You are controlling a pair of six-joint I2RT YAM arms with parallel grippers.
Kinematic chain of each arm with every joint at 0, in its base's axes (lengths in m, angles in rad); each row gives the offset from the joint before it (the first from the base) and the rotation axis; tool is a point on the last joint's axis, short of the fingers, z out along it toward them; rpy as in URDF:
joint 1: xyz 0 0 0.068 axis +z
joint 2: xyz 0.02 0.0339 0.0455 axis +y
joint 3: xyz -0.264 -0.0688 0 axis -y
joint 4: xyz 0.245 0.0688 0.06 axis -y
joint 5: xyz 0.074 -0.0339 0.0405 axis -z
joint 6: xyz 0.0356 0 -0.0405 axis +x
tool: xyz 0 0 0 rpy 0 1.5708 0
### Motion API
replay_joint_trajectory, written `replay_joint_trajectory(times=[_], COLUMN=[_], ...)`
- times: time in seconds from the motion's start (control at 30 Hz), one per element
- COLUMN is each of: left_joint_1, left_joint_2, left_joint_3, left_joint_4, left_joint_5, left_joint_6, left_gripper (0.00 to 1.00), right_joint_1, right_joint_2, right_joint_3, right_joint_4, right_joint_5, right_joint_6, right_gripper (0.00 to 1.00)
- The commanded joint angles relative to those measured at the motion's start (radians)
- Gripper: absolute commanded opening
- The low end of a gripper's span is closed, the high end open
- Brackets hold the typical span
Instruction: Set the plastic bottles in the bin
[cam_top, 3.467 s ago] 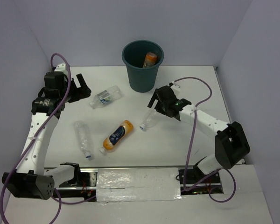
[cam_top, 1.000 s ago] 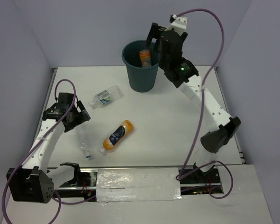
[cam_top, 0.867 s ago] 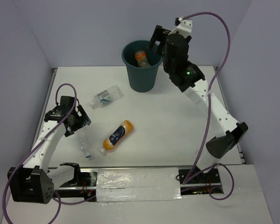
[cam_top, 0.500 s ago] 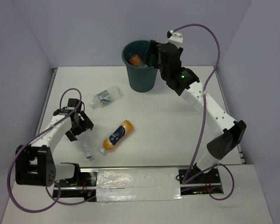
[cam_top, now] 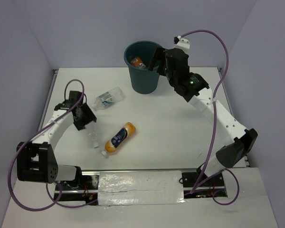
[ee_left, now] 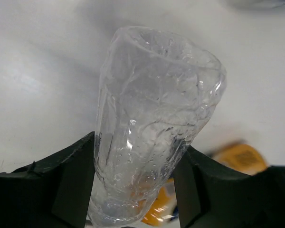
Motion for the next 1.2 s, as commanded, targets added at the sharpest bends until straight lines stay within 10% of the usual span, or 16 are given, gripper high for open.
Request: replay_joint_trajectory(times=[0.0,0.37,0.93,1.17], left_joint_1=[-0.019,-0.059,-0.166,-0.179], left_joint_2=[-0.066,0.158,0.747,0.922], left_joint_3=[0.224,0.831,1.504,1.55], left_joint_4=[0.027,0.241,0.859,1.039], left_joint_5=[0.054,0.245,0.535,0.496], left_joint_6=[0.089,0.228,-0.102,-0.202], left_gripper=[0.59,0.61,0.67,0.69], right_joint_1=[0.006,0.022,0.031,0.029], right_joint_2=[-0.028,-0.404,-0.665,-0.717], right_joint_3=[0.042,-0.453,-0.621,-0.615], right_joint_4=[-0.067,0.131,-0.134,-0.217], right_joint_5=[-0.046,0.027,0.032,0.075], right_joint_6=[0.032,0.141,0.225,0.244], right_gripper=[1.0,0.99,1.0,1.0])
